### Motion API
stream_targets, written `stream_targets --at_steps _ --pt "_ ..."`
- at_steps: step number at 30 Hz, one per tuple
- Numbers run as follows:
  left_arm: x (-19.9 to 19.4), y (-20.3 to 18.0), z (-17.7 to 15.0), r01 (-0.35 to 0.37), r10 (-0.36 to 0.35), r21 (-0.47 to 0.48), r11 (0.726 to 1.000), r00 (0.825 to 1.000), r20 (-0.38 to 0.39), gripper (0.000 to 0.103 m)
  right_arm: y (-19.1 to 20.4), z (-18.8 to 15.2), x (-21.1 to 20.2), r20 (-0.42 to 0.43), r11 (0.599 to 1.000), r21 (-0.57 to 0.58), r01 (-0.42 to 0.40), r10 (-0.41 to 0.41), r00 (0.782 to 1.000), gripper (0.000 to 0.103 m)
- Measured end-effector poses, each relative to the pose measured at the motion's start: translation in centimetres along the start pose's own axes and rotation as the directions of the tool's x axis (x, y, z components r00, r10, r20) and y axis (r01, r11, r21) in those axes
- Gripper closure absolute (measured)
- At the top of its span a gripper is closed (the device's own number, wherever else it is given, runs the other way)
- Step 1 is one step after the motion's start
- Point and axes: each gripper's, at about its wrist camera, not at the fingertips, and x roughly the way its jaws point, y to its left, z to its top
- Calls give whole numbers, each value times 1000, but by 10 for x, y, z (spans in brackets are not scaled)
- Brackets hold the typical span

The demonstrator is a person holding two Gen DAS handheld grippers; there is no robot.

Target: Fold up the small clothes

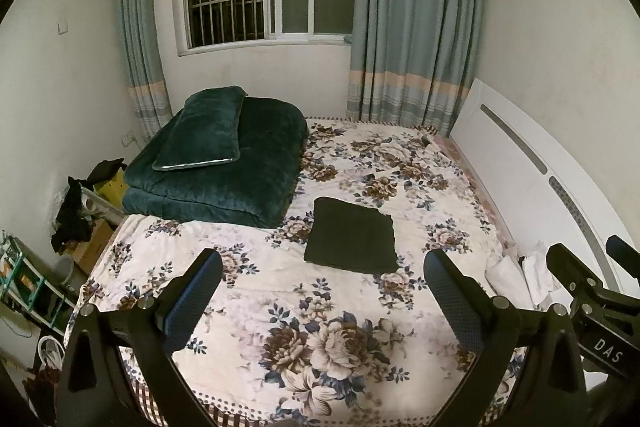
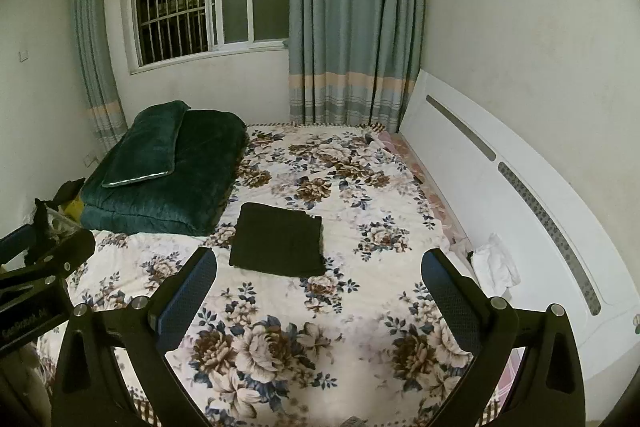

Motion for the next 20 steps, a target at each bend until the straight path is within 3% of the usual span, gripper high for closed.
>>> stream_targets --at_steps 20 --pt "0 3 1 -8 8 -1 1000 1000 8 0 4 2 -1 1 1000 4 -1 1 1000 0"
